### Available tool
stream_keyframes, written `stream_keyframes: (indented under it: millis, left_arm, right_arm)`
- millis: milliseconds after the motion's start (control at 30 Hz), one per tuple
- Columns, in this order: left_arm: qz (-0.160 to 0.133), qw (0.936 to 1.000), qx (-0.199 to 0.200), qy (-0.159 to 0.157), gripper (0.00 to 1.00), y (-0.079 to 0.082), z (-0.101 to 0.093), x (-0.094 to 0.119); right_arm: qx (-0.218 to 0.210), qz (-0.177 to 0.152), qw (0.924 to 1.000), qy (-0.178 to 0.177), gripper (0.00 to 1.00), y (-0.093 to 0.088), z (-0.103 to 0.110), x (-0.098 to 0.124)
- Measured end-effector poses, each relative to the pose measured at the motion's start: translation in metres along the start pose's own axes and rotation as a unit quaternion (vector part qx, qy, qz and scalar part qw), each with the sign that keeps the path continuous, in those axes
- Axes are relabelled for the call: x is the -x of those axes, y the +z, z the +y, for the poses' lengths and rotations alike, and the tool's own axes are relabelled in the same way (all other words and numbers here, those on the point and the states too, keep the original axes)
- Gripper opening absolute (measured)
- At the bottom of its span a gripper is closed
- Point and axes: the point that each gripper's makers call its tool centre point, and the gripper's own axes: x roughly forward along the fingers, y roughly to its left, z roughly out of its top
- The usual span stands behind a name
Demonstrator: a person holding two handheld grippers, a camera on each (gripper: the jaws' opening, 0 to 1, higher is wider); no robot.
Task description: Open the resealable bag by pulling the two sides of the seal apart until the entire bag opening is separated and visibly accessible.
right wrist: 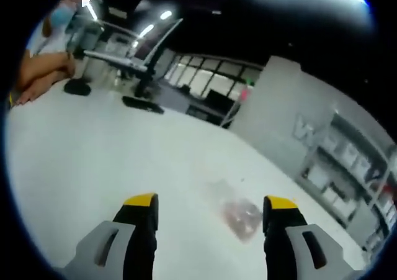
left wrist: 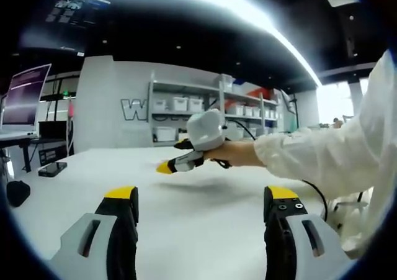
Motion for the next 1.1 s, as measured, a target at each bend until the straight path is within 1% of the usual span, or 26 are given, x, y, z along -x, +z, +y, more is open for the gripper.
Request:
stream_keyframes:
  millis: [133, 367, 500, 567, 600, 700, 833, 1100]
  left_arm:
    - [0.001, 1.0, 0.001, 0.0, 0.81, -0.001, 0.001, 0.0]
    - [-0.003, 1.0, 0.004, -0.001, 0.81, 0.001, 0.002, 0.0]
    - [-0.004, 1.0, 0.005, -0.002, 0.81, 0.0, 0.002, 0.001]
    - [-0.004, 1.0, 0.006, -0.002, 0.81, 0.001, 0.002, 0.001]
    - [-0.005, 1.0, 0.006, -0.003, 0.81, 0.001, 0.003, 0.001]
    - [-0.005, 1.0, 0.006, -0.002, 0.81, 0.001, 0.003, 0.001]
    - [-0.006, 1.0, 0.007, -0.003, 0.81, 0.001, 0.004, 0.0]
    - [-0.01, 0.9999, 0.008, 0.001, 0.81, 0.002, 0.01, 0.001]
  right_arm:
    - [0.006, 0.004, 1.0, 0.003, 0.67, 0.001, 0.0, -0.005]
    - [0.034, 0.017, 0.9993, 0.003, 0.67, 0.0, 0.001, -0.011]
    - [0.068, 0.021, 0.9974, 0.0, 0.66, 0.001, 0.002, -0.013]
    - [0.101, 0.023, 0.9946, -0.002, 0.66, 0.002, 0.002, -0.013]
    - [0.111, 0.021, 0.9936, -0.005, 0.66, 0.004, 0.002, -0.014]
    - [0.114, 0.021, 0.9932, -0.005, 0.66, 0.005, 0.002, -0.017]
    - [0.104, 0.025, 0.9942, -0.008, 0.68, 0.003, -0.001, -0.023]
    - [0.086, 0.031, 0.9957, -0.012, 0.66, -0.004, -0.002, -0.029]
